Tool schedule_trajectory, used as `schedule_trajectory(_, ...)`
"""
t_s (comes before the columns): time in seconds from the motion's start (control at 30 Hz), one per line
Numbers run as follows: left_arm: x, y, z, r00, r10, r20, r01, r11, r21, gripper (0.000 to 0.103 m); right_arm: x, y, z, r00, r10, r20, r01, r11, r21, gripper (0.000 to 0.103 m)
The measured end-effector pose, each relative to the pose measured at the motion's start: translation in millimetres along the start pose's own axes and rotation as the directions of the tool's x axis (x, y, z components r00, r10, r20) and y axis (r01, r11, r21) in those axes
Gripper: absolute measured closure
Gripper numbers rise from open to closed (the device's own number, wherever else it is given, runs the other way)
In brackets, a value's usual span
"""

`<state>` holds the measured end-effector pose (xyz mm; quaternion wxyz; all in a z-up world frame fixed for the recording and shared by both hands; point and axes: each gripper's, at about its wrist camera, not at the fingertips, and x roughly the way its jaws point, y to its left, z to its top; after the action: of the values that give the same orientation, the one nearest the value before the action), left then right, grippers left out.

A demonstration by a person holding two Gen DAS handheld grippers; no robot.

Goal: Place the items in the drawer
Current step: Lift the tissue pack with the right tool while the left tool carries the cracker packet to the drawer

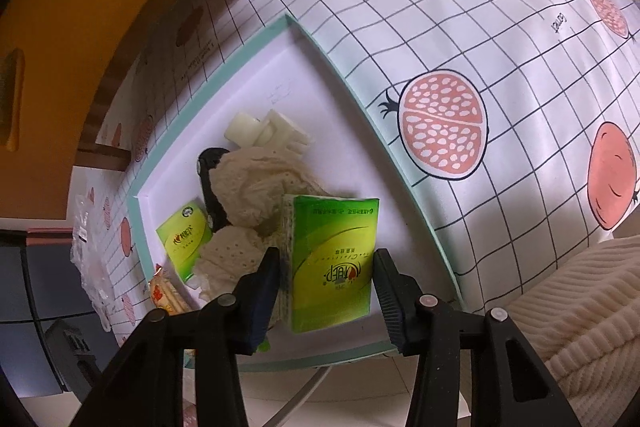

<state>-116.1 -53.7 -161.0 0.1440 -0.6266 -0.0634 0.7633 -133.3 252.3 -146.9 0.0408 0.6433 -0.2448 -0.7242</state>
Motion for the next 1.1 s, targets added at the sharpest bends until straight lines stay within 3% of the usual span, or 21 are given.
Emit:
schedule_trajectory(0.23, -36, -4, 10, 0.995, -0.053, 0.089, 0.051, 0.998, 0.028, 0.064, -28, 19, 0, 0.998, 0.010, 0.064, -0.006, 0.998, -0.063, 0.054)
schedule_trajectory(0.33, -64, -1, 6, 0.984, -0.095, 0.148, 0.089, 0.995, 0.047, 0.064, -49, 26, 1, 0.993, 0.057, 0.104, -0.051, 0.997, -0.066, 0.054)
schedule_trajectory(0.4, -82, -21, 20, 0.975, -0.119, 0.190, 0.109, 0.992, 0.061, 0.064, -66, 34, 2, 0.986, 0.092, 0.140, -0.081, 0.993, -0.083, 0.054)
schedule_trajectory(0.53, -127, -37, 30, 0.943, -0.167, 0.289, 0.139, 0.984, 0.113, 0.064, -109, 75, 1, 0.954, 0.175, 0.244, -0.138, 0.977, -0.164, 0.054)
schedule_trajectory(0.77, -203, -56, 55, 0.864, -0.239, 0.443, 0.160, 0.965, 0.208, 0.064, -186, 129, 2, 0.878, 0.308, 0.367, -0.204, 0.933, -0.296, 0.054)
schedule_trajectory(0.9, -235, -64, 71, 0.831, -0.260, 0.491, 0.157, 0.958, 0.242, 0.064, -215, 153, 8, 0.854, 0.331, 0.402, -0.195, 0.919, -0.342, 0.054)
schedule_trajectory(1.1, -268, -74, 92, 0.792, -0.272, 0.547, 0.148, 0.954, 0.261, 0.064, -243, 184, 22, 0.840, 0.314, 0.443, -0.141, 0.914, -0.381, 0.054)
